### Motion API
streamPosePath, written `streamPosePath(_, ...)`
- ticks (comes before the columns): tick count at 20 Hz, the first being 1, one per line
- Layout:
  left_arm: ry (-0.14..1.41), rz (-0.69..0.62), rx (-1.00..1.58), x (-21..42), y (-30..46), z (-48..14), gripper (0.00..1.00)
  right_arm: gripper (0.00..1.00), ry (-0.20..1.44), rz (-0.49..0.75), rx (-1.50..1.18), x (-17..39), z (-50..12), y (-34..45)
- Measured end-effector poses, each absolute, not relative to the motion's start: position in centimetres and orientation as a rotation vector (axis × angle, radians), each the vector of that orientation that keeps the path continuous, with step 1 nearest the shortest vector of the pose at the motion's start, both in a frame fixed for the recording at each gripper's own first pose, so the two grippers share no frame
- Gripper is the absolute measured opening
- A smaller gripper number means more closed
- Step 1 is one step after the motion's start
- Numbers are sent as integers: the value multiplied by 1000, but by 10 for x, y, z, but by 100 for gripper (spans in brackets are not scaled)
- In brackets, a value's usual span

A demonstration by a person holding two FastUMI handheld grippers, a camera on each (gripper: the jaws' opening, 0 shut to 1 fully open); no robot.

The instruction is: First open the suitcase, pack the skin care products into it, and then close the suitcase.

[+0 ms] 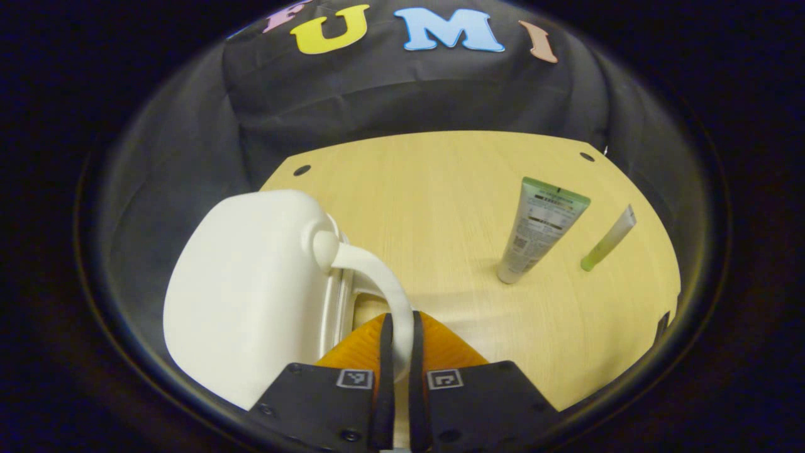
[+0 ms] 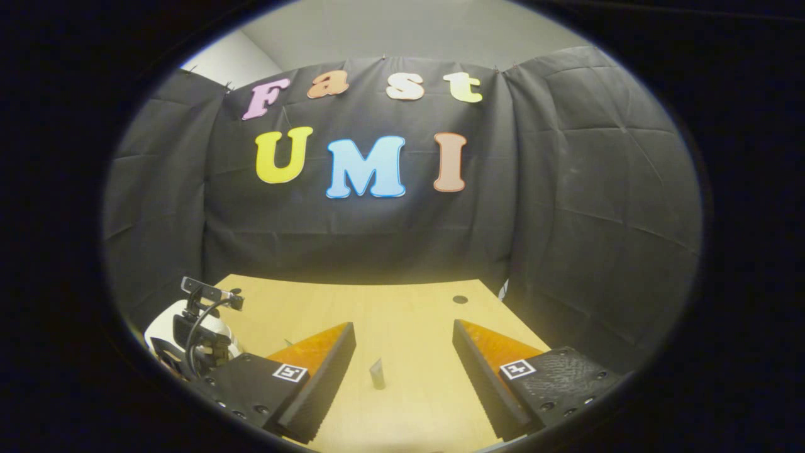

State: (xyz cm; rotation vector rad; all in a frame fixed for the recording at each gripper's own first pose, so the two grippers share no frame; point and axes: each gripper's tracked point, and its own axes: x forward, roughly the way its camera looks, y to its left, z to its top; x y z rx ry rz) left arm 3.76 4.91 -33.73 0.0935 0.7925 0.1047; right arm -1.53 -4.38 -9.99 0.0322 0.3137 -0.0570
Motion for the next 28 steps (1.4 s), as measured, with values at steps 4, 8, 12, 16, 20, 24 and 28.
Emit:
streamPosePath(4,812,35,53,19,33,-333,17,94,316,-28,42,-9,-102,-31)
streamPosePath(8,723,18,18,9,32,-291,16,94,313,1,35,-4,-103,-21)
streamPosePath(12,635,34,26,-7,48,-220,16,95,317,-3,62,-2,-107,-23)
streamPosePath(16,532,100,141,-11,107,-137,16,95,324,-24,111,2,-114,-28)
streamPosePath(20,450,239,231,-18,198,-73,15,95,331,-35,160,6,-120,-29)
streamPosePath(24,428,371,298,-25,290,-45,15,95,332,-47,166,5,-125,-34)
streamPosePath(28,453,481,375,-29,387,-49,15,94,346,-64,161,0,-131,-43)
